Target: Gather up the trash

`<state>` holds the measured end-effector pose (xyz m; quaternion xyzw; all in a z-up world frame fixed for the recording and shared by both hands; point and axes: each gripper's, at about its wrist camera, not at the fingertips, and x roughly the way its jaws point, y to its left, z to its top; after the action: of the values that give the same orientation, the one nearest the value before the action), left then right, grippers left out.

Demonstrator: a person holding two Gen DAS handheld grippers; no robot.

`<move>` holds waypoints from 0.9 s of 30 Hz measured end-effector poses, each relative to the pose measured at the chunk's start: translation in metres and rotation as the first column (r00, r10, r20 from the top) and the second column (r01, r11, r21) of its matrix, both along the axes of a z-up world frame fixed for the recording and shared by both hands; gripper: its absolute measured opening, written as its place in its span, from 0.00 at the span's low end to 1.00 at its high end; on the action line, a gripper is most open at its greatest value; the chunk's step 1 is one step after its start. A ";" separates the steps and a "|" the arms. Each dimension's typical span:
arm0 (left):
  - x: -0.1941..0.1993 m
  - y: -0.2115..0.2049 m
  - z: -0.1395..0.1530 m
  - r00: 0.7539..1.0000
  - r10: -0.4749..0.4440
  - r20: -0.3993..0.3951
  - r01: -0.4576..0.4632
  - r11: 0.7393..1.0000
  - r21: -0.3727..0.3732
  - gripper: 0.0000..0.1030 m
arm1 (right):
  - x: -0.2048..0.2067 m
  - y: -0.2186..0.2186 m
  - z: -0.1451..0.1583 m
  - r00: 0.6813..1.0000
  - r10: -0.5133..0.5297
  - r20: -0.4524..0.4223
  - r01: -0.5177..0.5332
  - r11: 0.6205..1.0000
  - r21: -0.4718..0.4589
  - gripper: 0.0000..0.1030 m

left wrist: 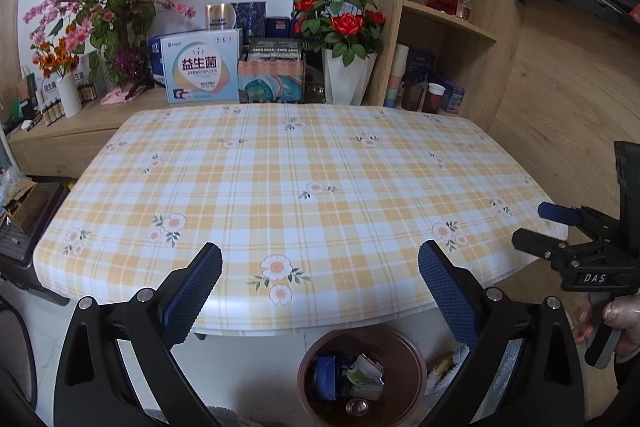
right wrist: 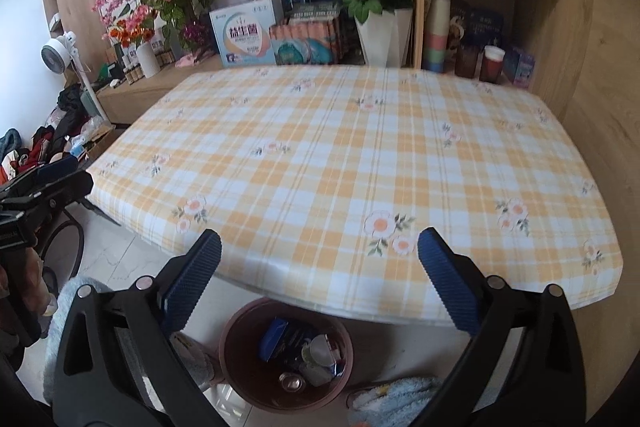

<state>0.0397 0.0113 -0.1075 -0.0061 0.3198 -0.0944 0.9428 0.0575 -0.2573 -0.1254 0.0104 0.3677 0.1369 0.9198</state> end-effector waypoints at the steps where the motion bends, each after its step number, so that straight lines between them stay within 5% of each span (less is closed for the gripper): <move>1: 0.000 -0.001 0.006 1.000 0.006 0.012 -0.006 1.000 0.007 0.94 | 0.000 -0.001 0.010 1.000 -0.005 0.023 0.005 1.000 -0.002 0.94; 15: -0.008 -0.022 0.101 0.972 0.009 0.236 -0.030 0.996 0.087 0.94 | -0.003 -0.019 0.110 0.971 -0.109 0.214 0.117 0.993 -0.023 0.94; 27: -0.013 -0.031 0.117 0.961 0.012 0.276 -0.041 0.994 0.101 0.94 | -0.009 -0.022 0.125 0.964 -0.128 0.233 0.136 0.991 -0.017 0.94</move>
<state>0.0268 -0.0200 0.0091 0.0525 0.1904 -0.0648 0.9782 0.0483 -0.2797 -0.0003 0.0039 0.2586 0.0697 0.9635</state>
